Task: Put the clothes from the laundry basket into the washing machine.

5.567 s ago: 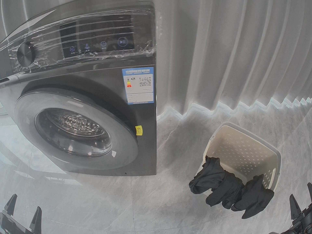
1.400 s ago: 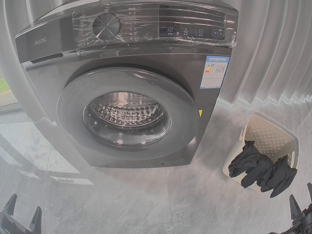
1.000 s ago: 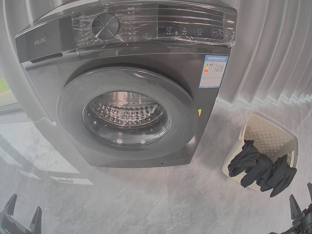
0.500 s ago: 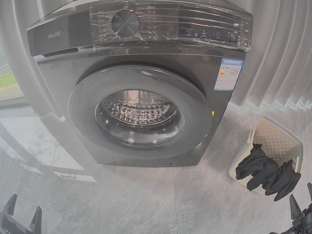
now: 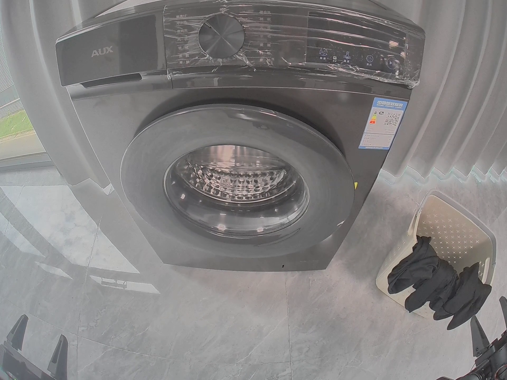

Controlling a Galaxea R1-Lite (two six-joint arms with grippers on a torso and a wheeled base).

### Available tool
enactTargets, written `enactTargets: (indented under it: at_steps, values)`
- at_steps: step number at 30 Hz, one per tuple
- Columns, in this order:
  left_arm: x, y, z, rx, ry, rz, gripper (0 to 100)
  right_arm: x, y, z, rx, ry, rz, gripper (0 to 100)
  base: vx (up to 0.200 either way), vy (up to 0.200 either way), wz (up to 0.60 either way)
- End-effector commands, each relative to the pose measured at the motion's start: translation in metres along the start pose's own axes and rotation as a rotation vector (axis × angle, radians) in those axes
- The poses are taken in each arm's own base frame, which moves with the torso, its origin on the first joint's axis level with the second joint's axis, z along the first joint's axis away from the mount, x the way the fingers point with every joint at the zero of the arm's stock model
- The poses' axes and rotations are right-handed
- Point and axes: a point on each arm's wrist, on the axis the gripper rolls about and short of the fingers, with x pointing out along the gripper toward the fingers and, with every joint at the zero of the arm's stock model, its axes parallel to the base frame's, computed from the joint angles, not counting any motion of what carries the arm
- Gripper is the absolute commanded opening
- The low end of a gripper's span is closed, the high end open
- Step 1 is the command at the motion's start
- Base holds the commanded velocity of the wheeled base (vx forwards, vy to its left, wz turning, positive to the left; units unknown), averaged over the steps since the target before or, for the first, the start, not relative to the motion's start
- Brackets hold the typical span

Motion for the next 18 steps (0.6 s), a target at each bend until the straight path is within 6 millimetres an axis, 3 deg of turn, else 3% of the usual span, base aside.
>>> enactTargets:
  at_steps: [1, 4, 18]
  values:
    - [-0.0001, 0.0000, -0.0048, 0.000, 0.000, 0.000, 100, 0.0012, 0.0000, -0.0049, 0.000, 0.016, 0.000, 100, 0.000, 0.200, 0.00]
    - [-0.0001, 0.0000, -0.0050, 0.002, 0.001, 0.002, 100, 0.0012, 0.0000, -0.0049, 0.000, 0.016, 0.000, 100, 0.000, 0.200, 0.00]
    - [-0.0001, 0.0000, -0.0048, 0.000, 0.000, 0.002, 100, 0.0012, 0.0000, -0.0049, 0.000, 0.016, 0.000, 100, 0.000, 0.000, 0.00]
